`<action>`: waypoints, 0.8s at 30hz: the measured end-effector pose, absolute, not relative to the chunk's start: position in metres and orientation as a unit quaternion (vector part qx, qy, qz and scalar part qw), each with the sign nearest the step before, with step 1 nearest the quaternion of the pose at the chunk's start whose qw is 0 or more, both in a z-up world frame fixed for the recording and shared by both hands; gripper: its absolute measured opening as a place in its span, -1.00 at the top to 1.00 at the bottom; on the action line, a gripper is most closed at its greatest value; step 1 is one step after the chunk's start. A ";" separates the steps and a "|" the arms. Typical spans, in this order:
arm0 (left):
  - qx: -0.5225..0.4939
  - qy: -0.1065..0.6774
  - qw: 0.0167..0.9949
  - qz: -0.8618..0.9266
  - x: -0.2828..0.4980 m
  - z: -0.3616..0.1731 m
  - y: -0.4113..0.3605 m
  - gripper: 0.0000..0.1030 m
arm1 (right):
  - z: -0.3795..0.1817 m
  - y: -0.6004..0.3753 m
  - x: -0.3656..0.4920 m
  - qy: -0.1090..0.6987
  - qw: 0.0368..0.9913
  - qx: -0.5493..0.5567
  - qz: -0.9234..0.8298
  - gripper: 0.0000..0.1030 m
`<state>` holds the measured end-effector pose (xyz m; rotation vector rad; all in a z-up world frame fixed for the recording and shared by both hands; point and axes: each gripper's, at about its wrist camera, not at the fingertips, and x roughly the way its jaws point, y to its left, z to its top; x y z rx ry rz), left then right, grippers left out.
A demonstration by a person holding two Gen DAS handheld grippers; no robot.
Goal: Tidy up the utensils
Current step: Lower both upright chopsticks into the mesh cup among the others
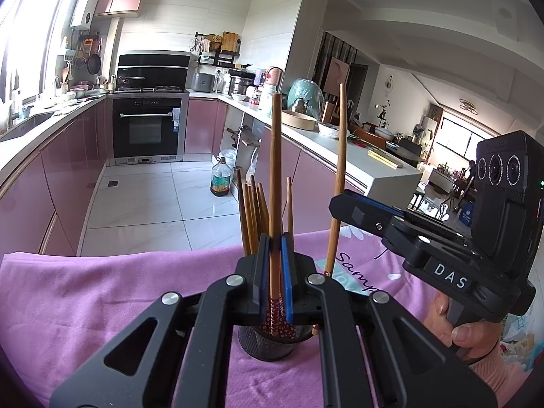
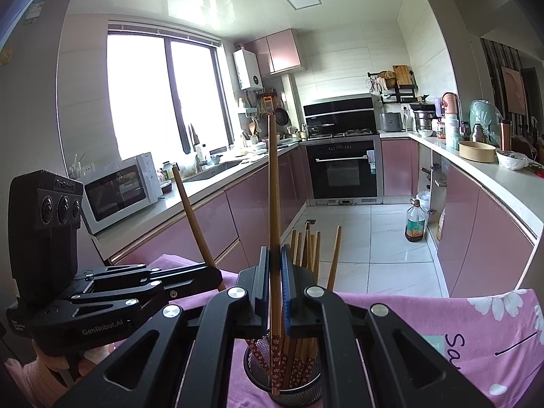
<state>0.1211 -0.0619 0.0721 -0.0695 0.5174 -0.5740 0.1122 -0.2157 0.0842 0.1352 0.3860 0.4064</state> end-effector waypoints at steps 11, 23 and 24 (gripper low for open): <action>-0.033 0.254 0.926 -0.278 0.123 0.073 -0.060 0.85 | 0.083 -0.218 0.116 0.190 0.959 0.072 0.198 0.90; -0.025 0.261 0.924 -0.279 0.128 0.072 -0.068 0.85 | 0.076 -0.218 0.126 0.195 0.959 0.074 0.194 0.90; -0.023 0.262 0.924 -0.279 0.128 0.072 -0.069 0.85 | 0.073 -0.217 0.127 0.199 0.958 0.074 0.193 0.90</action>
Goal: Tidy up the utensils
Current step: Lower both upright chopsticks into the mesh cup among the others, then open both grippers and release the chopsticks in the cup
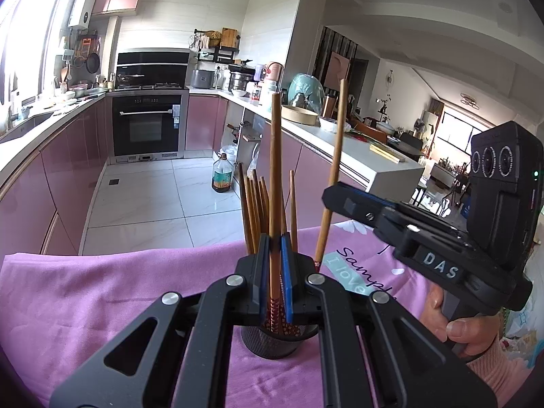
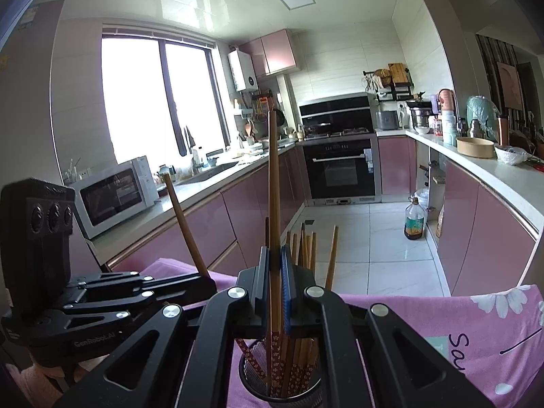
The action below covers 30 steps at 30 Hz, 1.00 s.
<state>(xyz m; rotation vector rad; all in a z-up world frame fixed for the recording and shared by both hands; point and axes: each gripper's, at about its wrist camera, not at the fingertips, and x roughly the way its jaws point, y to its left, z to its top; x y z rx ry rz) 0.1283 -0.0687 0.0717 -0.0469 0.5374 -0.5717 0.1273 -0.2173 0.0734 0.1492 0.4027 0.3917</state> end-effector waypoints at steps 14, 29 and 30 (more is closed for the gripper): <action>-0.009 0.288 0.914 -0.285 0.140 0.059 -0.077 0.85 | 0.042 -0.217 0.137 0.244 0.949 0.076 0.186 0.90; 0.005 0.313 0.905 -0.289 0.153 0.039 -0.084 0.85 | 0.018 -0.210 0.148 0.276 0.942 0.071 0.180 0.90; 0.005 0.314 0.905 -0.288 0.155 0.039 -0.084 0.85 | 0.018 -0.210 0.148 0.276 0.942 0.071 0.179 0.90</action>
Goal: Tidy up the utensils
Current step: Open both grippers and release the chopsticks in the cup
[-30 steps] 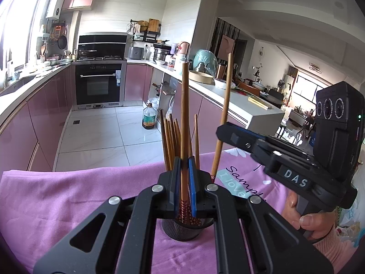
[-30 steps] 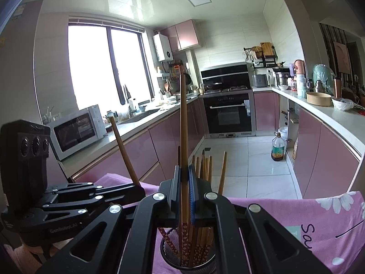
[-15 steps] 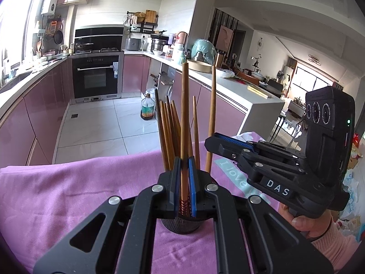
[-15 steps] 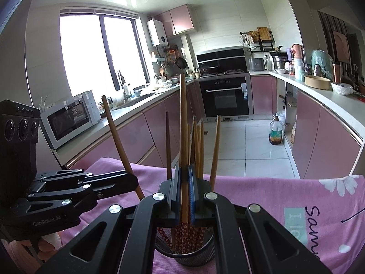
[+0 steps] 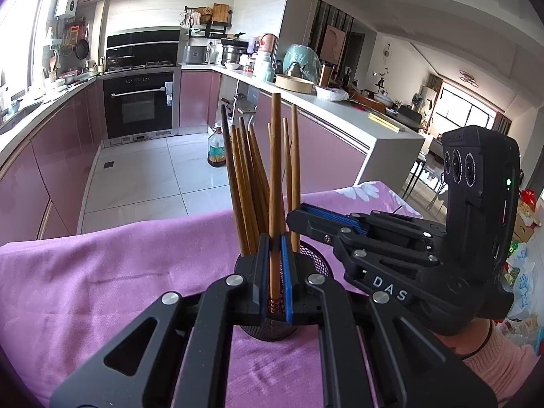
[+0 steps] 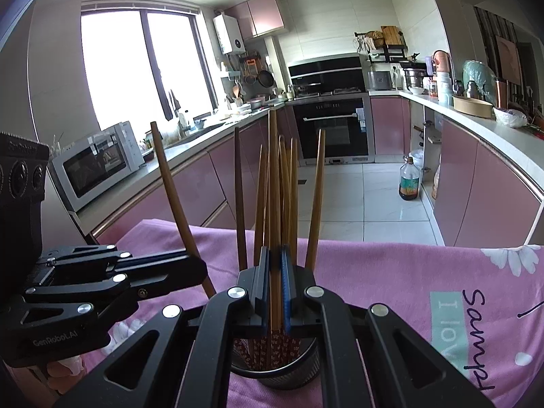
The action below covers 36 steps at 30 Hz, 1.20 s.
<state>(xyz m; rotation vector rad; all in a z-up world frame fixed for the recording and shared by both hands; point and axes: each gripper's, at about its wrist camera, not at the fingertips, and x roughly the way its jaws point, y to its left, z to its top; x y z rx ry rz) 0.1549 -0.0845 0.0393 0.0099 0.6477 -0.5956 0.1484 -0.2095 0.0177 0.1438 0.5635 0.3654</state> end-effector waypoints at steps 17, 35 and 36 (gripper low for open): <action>0.002 0.336 0.901 -0.274 0.183 0.025 -0.083 0.85 | 0.010 -0.212 0.160 0.291 0.938 0.076 0.175 0.89; -0.002 0.350 0.900 -0.259 0.196 -0.002 -0.079 0.77 | 0.006 -0.209 0.155 0.298 0.937 0.064 0.172 0.77; -0.005 0.348 0.902 -0.257 0.194 -0.003 -0.077 0.66 | 0.006 -0.208 0.152 0.297 0.937 0.063 0.171 0.68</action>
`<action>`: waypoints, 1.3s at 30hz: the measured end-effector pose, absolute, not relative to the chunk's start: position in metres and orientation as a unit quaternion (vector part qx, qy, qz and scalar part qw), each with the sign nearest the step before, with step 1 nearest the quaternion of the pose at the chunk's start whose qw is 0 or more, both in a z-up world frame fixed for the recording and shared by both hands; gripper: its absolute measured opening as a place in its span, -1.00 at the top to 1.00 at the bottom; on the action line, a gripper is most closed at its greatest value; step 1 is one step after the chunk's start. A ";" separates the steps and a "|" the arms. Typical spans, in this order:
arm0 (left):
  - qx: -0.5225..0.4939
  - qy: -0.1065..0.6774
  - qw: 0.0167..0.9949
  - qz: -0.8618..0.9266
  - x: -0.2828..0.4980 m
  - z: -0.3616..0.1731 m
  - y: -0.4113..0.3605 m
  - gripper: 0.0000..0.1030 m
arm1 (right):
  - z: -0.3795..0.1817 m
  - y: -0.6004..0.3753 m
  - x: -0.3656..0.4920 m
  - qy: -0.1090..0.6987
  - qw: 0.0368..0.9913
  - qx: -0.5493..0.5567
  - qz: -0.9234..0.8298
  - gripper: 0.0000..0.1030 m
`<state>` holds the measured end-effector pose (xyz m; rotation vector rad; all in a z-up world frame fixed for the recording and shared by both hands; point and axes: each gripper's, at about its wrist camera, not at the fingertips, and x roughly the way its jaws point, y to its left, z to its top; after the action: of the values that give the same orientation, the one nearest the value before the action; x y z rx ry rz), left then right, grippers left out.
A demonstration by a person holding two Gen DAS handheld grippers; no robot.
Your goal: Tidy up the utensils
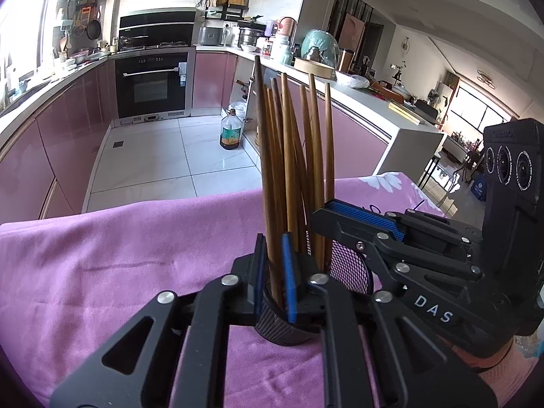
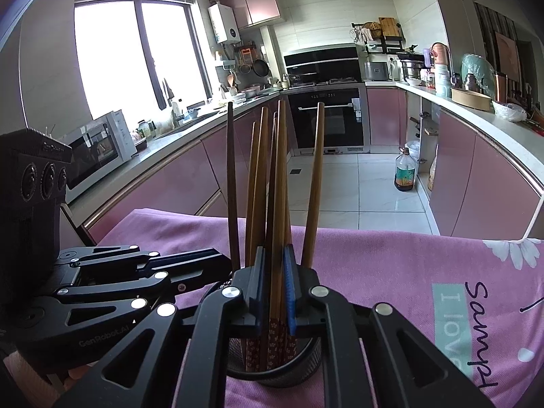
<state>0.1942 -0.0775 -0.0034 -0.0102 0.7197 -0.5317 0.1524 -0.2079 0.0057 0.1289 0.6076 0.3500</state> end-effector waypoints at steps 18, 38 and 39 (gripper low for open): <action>-0.014 0.204 0.969 -0.137 0.102 0.002 -0.008 -0.89 | 0.005 -0.211 0.068 0.210 0.972 0.007 0.109 -0.87; -0.023 0.107 0.992 -0.067 0.002 0.004 0.031 -0.89 | 0.005 -0.196 -0.003 0.131 0.990 0.010 0.050 -0.87; -0.024 0.106 0.992 -0.066 0.000 0.004 0.032 -0.89 | 0.005 -0.196 -0.005 0.127 0.991 0.011 0.048 -0.87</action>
<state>0.0003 0.0315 0.0042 -0.0475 0.2121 -0.1332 -0.0051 -0.1963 0.0049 0.0215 0.2550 0.0962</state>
